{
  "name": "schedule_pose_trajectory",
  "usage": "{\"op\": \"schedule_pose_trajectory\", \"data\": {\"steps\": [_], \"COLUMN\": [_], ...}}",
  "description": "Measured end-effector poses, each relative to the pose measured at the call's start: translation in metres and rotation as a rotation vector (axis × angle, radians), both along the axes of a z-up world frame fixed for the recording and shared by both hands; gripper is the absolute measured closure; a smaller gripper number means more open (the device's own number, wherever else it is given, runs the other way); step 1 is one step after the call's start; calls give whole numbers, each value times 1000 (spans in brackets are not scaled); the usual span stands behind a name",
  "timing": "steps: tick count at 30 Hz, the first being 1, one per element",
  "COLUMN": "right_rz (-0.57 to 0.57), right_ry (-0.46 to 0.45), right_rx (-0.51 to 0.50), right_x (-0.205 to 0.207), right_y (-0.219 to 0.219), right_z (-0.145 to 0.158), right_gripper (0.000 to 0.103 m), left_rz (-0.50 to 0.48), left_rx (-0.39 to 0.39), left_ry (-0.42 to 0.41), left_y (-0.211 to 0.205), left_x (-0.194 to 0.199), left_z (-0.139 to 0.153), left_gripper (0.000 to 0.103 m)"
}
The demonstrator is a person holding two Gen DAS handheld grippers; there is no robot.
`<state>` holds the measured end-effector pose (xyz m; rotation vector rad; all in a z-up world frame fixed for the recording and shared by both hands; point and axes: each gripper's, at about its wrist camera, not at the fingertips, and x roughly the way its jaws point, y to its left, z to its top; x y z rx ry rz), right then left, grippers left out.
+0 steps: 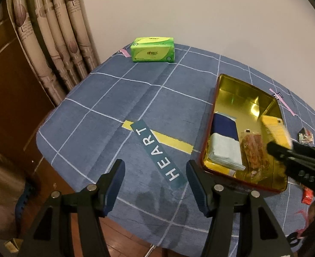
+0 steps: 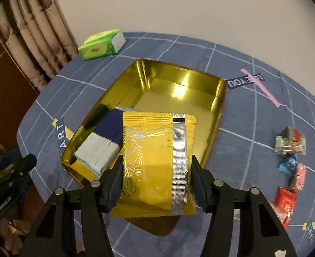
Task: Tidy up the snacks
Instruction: 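Lower the large yellow packet into the tin beside the box, open right gripper, then grasp the red packet on the table with the right gripper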
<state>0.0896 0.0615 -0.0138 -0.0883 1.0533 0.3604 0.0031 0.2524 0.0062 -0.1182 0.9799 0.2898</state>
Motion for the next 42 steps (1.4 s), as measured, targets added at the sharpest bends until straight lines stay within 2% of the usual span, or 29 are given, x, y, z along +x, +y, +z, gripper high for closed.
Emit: {"op": "schedule_pose_trajectory", "data": {"steps": [9,15,19,21,24,28,33,37,42], "right_rz": [13,8,6,20,27,-1,-137,-286,-392], "right_ry": [39,58,38,22,-6,-43,-69,-52,23], "right_rx": [-34,-13,3,6,32,43,31,3,-18], "right_x": [1,3,-2,-5,-12,-21,-21,-14,-8], "right_y": [16,14,7,7,0,-27,-95,-164,-220], "right_z": [-22,-26,-17,-11,4,22,34,27,0], "right_gripper": [50,47,43,36,36,36,36,36,36], "left_rz": [0,1,1,2,0,-3,-5,-7,-8], "left_rx": [-12,-17,-18,-17,-14,-13,-10,-4,-8], "left_ry": [8,16,20,23,19,19,14,19,25], "left_y": [-1,-1,-1,-1,-2,-2,-3,-4,-6], "left_x": [1,2,2,2,1,2,1,3,4], "left_z": [-2,-4,-5,-5,-4,-5,-3,-4,-6], "left_gripper": [42,42,42,42,42,42,42,42,42]}}
